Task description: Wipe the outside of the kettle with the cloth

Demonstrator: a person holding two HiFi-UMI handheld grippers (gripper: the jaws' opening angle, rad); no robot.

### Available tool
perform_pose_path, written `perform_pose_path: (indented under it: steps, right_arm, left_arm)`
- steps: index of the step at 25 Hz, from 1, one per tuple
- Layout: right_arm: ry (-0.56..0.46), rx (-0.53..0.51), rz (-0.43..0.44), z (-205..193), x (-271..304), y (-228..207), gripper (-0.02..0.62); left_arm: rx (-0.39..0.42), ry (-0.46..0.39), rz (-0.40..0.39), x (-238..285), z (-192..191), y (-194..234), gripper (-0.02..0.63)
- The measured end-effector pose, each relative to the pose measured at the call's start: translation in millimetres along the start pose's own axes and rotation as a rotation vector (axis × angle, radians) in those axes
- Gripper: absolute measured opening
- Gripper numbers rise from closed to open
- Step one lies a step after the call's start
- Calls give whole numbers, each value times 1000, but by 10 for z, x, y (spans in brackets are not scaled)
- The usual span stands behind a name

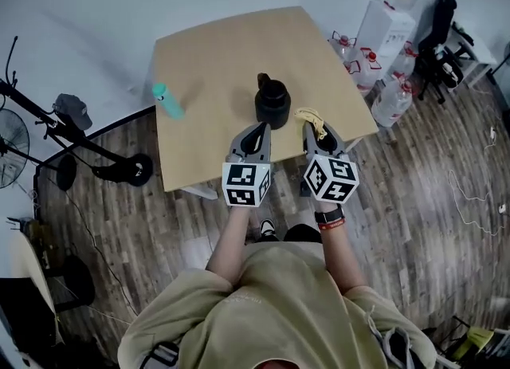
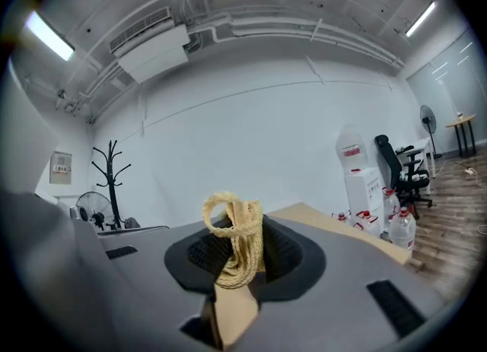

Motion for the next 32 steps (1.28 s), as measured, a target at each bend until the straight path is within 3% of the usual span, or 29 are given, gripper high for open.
perform_pose_path:
  steps: [10, 17, 23, 32]
  right_arm:
    - [162, -11, 125, -408, 1103, 91, 109]
    - [259, -7, 167, -718, 1676, 131, 109]
    - [328, 20, 160, -1044, 2111, 186, 110]
    - [361, 30, 107, -1294, 2557, 237, 110]
  left_arm:
    - [-40, 6, 120, 609, -147, 767, 25]
    - [-56, 41, 171, 882, -280, 1058, 25]
    - [-63, 76, 219, 871, -429, 1307, 25]
    - [-77, 106, 218, 841, -576, 1413, 25]
Point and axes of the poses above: the fingertips, and each gripper's own axes: x forward along the fingers, y to its left, z out of its top, the point moved 4 cm from there along -x, backward along the fingers, and after that the axes turned 4 degrees about y, right-handed, at the moved point
